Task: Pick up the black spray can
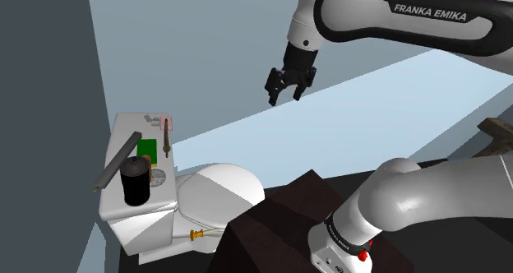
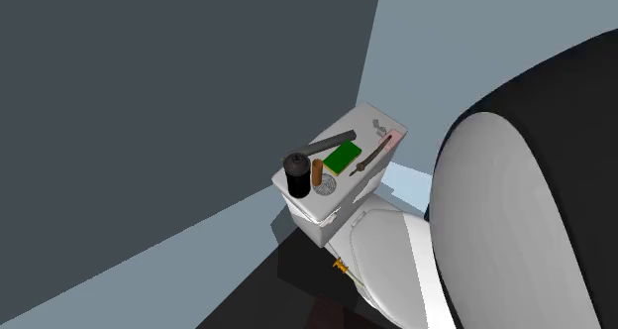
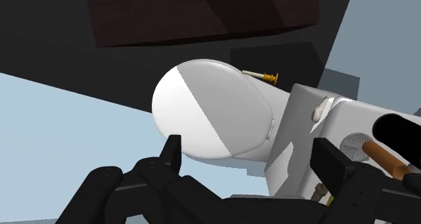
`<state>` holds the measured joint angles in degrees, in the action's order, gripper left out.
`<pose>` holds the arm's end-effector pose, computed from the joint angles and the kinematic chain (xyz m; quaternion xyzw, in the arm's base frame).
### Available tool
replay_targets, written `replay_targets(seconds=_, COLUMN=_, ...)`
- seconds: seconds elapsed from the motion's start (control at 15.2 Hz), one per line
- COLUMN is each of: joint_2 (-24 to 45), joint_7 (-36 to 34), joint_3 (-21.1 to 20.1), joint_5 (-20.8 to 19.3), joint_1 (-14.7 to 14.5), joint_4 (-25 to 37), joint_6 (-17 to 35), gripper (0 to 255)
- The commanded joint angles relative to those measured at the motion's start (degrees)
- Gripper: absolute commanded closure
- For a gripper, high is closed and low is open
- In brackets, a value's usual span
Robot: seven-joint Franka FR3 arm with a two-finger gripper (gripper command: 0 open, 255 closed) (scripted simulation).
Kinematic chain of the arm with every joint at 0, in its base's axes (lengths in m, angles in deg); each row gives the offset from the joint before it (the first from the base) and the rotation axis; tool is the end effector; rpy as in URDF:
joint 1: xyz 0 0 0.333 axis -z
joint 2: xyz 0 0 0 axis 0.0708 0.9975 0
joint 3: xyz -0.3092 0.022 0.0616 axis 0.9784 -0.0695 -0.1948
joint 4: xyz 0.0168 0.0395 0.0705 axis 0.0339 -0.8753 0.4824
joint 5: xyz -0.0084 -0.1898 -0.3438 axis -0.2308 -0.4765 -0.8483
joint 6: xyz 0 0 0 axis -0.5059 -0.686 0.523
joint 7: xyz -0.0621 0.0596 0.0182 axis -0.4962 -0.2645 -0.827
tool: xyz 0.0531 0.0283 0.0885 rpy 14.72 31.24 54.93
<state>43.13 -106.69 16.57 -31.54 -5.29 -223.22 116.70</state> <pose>0.3481 0.1035 0.5418 0.9968 -0.0570 -0.0102 0.0542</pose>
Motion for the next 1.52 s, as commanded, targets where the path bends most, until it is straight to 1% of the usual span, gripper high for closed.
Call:
replay_targets(seconds=0.0, joint_2=3.6, joint_7=-2.9, joint_3=-2.2, joint_5=1.1, joint_1=-0.3, joint_4=0.7, joint_6=2.2, gripper=0)
replay_targets(seconds=0.33, joint_2=13.1, joint_7=-9.3, joint_3=-6.8, joint_5=2.3, joint_1=-0.5, joint_4=3.8, joint_6=6.8, gripper=0)
replay_targets(seconds=0.66, joint_2=23.7, joint_7=-16.0, joint_3=-10.9, joint_5=1.6, joint_1=-0.8, joint_4=8.6, joint_6=10.7, gripper=0)
replay_targets(seconds=1.06, joint_2=37.7, joint_7=-24.5, joint_3=-14.2, joint_5=-1.7, joint_1=-2.2, joint_4=16.6, joint_6=13.9, gripper=0)
replay_targets(seconds=1.25, joint_2=45.1, joint_7=-28.6, joint_3=-15.0, joint_5=-4.0, joint_1=-3.7, joint_4=21.6, joint_6=14.7, gripper=0)
replay_targets(seconds=1.45, joint_2=52.4, joint_7=-32.3, joint_3=-15.0, joint_5=-6.2, joint_1=-5.8, joint_4=27.4, joint_6=14.9, gripper=0)
